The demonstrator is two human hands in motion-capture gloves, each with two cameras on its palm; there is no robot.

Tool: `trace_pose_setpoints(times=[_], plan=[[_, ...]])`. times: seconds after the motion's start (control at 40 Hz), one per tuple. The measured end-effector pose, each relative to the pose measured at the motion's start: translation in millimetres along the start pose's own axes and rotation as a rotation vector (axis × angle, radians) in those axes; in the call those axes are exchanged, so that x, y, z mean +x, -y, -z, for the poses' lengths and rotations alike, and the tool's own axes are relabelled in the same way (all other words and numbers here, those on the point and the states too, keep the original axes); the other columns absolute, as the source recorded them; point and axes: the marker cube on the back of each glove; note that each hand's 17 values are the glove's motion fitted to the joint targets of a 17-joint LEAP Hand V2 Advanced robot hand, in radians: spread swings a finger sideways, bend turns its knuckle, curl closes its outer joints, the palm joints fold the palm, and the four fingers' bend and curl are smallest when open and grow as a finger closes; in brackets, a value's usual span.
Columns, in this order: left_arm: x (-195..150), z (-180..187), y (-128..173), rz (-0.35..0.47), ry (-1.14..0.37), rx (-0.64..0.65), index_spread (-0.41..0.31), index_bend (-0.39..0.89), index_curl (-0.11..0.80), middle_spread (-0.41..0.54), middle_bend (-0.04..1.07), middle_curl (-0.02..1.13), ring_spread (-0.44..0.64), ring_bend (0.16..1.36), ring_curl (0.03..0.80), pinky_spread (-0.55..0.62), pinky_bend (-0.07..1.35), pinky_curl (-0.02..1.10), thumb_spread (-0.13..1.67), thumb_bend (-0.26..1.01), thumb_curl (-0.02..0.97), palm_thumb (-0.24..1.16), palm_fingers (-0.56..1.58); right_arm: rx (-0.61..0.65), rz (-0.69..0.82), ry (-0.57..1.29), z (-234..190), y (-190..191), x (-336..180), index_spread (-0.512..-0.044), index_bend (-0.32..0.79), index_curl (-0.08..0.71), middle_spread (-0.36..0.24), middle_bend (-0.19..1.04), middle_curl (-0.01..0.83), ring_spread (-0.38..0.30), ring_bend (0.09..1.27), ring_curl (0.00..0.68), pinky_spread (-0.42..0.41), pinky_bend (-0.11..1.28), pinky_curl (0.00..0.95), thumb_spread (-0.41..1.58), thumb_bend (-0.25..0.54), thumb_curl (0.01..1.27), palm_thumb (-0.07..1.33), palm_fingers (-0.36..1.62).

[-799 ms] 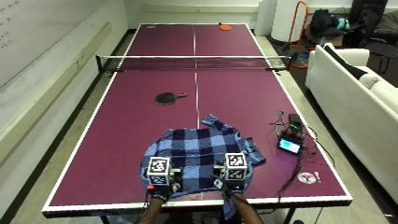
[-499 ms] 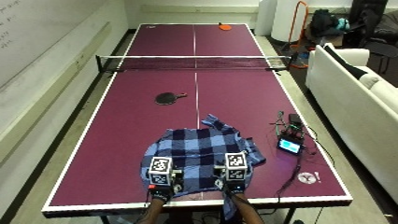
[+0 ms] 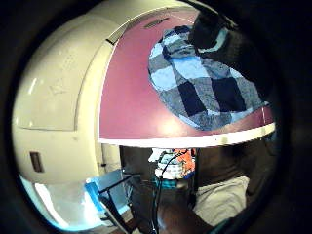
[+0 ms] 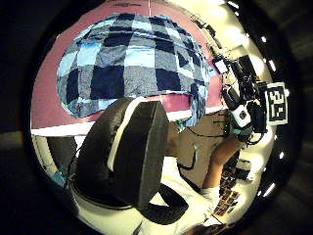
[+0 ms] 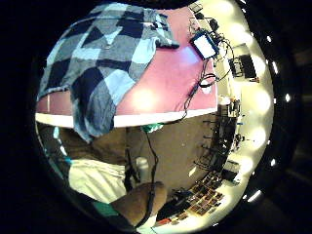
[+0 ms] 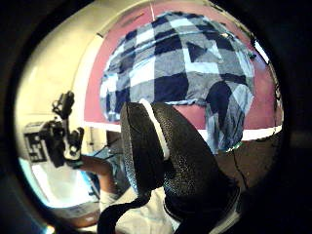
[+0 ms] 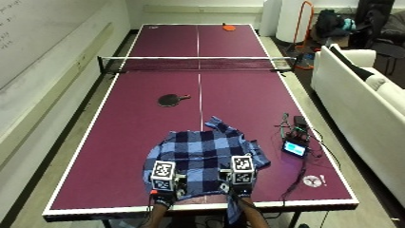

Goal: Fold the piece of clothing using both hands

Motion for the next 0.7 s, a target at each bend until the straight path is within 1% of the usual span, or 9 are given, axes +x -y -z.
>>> trace_pose_setpoints(times=[0.15, 0.275, 0.325, 0.4, 0.474, 0.574, 0.649, 0.699], plan=[[-2.8, 0.8, 0.0, 0.007, 0.006, 0.003, -0.083, 0.09, 0.122, 0.038, 0.24, 0.32, 0.17, 0.70, 0.289, 0.33, 0.56, 0.32, 1.14, -0.02, 0.168, 0.06, 0.27, -0.010, -0.008, -0.005, 8.6, -8.3, -1.2, -0.371, 0.14, 0.201, -0.012, 0.25, 0.275, 0.150, 0.28, 0.183, 0.261, 0.47, 0.289, 1.20, -0.008, 0.17, 0.25, 0.06], [-5.7, -3.5, -0.8, 0.013, 0.005, 0.009, -0.084, 0.09, 0.130, 0.038, 0.24, 0.33, 0.17, 0.71, 0.293, 0.33, 0.56, 0.32, 1.14, -0.02, 0.178, 0.06, 0.27, -0.001, 0.013, 0.006, 7.4, -12.4, -1.3, -0.372, 0.14, 0.208, -0.011, 0.25, 0.289, 0.151, 0.28, 0.193, 0.259, 0.47, 0.296, 1.21, -0.013, 0.17, 0.25, 0.06], [-6.9, -6.9, -1.9, 0.018, 0.008, 0.022, -0.084, 0.09, 0.133, 0.038, 0.24, 0.33, 0.17, 0.71, 0.295, 0.33, 0.57, 0.33, 1.14, -0.02, 0.182, 0.06, 0.27, 0.026, 0.024, 0.015, 1.3, -10.6, 0.4, -0.372, 0.14, 0.211, -0.011, 0.25, 0.293, 0.151, 0.28, 0.197, 0.259, 0.47, 0.299, 1.21, -0.014, 0.18, 0.25, 0.06], [-11.0, -21.9, 0.6, 0.031, 0.016, 0.078, -0.084, 0.09, 0.137, 0.038, 0.24, 0.34, 0.17, 0.72, 0.298, 0.33, 0.57, 0.33, 1.15, -0.02, 0.187, 0.06, 0.26, 0.076, 0.044, 0.043, -17.4, -6.1, 5.2, -0.373, 0.14, 0.215, -0.010, 0.25, 0.299, 0.151, 0.28, 0.201, 0.259, 0.48, 0.307, 1.21, -0.015, 0.18, 0.25, 0.06], [-18.7, -42.4, 2.5, 0.051, 0.034, 0.138, -0.084, 0.09, 0.140, 0.038, 0.24, 0.34, 0.16, 0.72, 0.300, 0.33, 0.56, 0.33, 1.15, -0.02, 0.191, 0.05, 0.27, 0.096, 0.059, 0.078, -41.3, -4.4, 10.1, -0.368, 0.08, 0.200, -0.006, 0.24, 0.300, 0.141, 0.32, 0.216, 0.259, 0.51, 0.320, 1.22, -0.016, 0.19, 0.25, 0.03], [-26.1, -66.5, 5.0, 0.065, 0.033, 0.163, -0.084, 0.09, 0.142, 0.038, 0.23, 0.35, 0.16, 0.74, 0.305, 0.32, 0.57, 0.34, 1.15, -0.02, 0.197, 0.05, 0.27, 0.054, 0.066, 0.081, -64.4, -9.9, 17.0, -0.357, 0.06, 0.180, 0.007, 0.22, 0.302, 0.112, 0.36, 0.235, 0.254, 0.56, 0.337, 1.23, -0.014, 0.19, 0.25, 0.00], [-31.3, -88.2, 9.0, 0.068, 0.021, 0.129, -0.084, 0.08, 0.142, 0.038, 0.22, 0.35, 0.15, 0.75, 0.308, 0.30, 0.59, 0.34, 1.15, -0.02, 0.202, 0.06, 0.28, -0.018, 0.075, 0.064, -84.5, -13.1, 23.9, -0.345, 0.05, 0.160, 0.013, 0.20, 0.301, 0.084, 0.40, 0.249, 0.249, 0.60, 0.346, 1.23, -0.012, 0.19, 0.26, -0.03], [-33.7, -99.4, 9.5, 0.068, 0.019, 0.082, -0.084, 0.08, 0.141, 0.038, 0.22, 0.35, 0.14, 0.75, 0.310, 0.30, 0.59, 0.35, 1.15, -0.02, 0.205, 0.06, 0.28, -0.072, 0.076, 0.055, -95.5, -15.6, 28.4, -0.341, 0.04, 0.150, 0.020, 0.20, 0.302, 0.067, 0.42, 0.255, 0.243, 0.62, 0.353, 1.22, -0.016, 0.20, 0.25, -0.04]])
